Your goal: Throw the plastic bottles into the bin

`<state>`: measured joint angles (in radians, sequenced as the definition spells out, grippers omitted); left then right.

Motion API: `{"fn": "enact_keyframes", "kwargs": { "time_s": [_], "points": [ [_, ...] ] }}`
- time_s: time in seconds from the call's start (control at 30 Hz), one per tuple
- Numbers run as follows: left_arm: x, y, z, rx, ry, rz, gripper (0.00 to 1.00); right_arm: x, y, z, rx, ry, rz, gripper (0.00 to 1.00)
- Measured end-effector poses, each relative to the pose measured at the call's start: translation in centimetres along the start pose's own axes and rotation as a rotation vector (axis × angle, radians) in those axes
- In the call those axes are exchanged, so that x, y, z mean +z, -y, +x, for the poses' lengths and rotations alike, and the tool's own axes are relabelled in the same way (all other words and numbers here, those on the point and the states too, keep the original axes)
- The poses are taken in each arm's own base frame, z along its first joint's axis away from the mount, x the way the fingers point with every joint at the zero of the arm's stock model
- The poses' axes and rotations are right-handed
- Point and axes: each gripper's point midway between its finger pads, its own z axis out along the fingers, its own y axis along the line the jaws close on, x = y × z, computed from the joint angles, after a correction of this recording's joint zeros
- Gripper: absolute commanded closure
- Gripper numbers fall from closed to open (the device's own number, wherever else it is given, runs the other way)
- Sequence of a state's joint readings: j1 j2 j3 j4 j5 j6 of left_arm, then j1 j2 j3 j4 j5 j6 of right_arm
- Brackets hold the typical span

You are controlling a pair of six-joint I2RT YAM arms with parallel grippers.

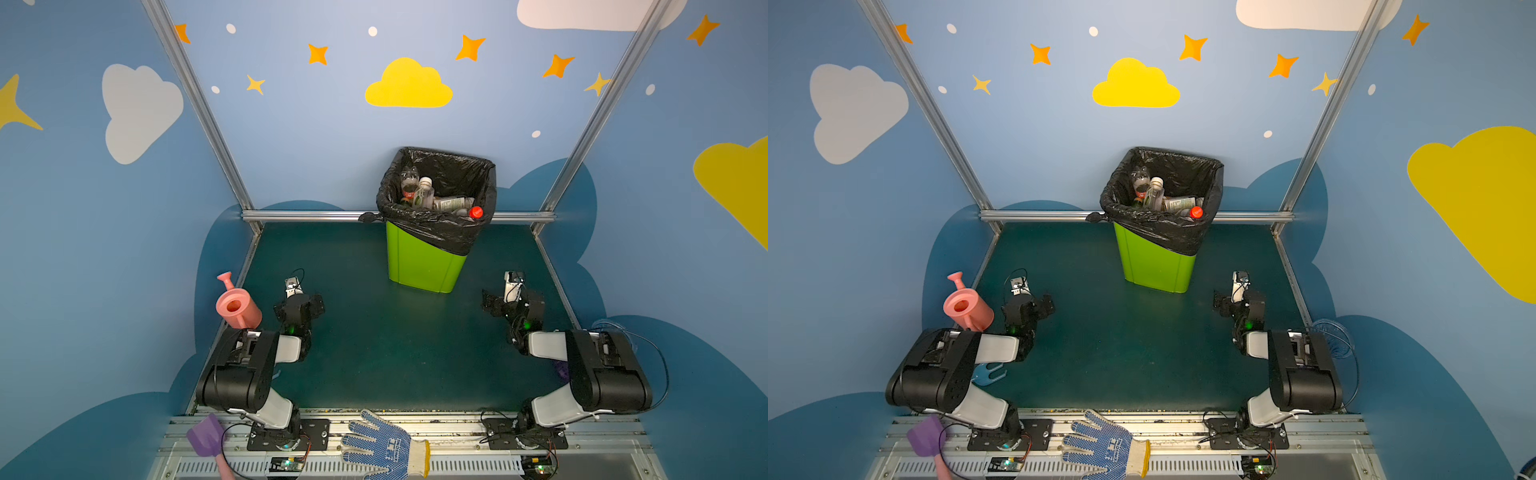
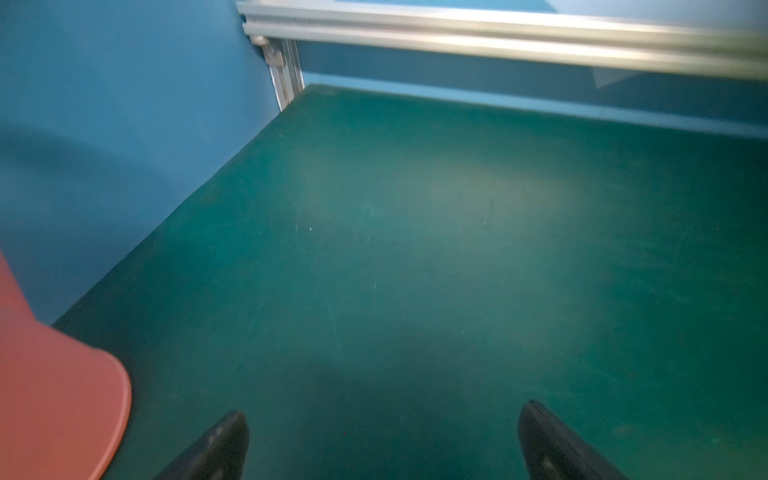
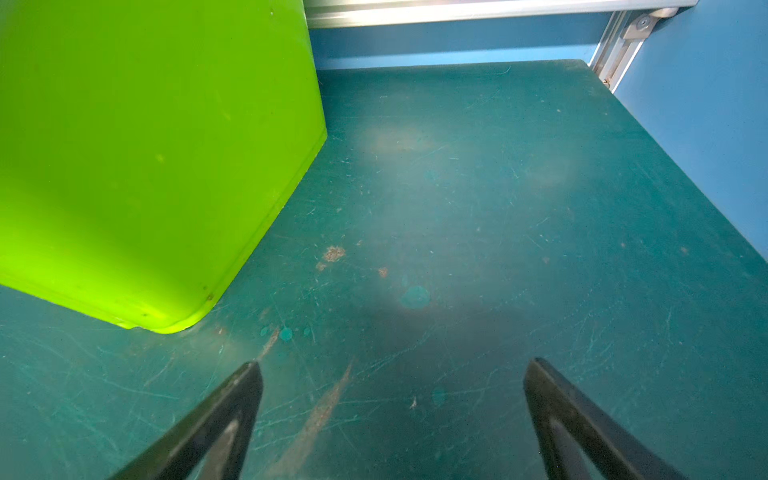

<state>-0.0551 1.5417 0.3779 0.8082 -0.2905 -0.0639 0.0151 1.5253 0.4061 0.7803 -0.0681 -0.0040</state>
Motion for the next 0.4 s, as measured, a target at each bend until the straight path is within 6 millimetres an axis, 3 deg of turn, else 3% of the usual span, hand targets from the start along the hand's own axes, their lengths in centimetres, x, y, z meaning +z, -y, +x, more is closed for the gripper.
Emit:
{"fn": "enact_keyframes", "kwargs": {
  "time_s": [0.4],
  "points": [
    [0.26,0.28,-0.41,-0.007,-0.002,0.024,0.00,0.00,0.01,0.01,-0.001,0.000,0.000,0.02]
  ]
}}
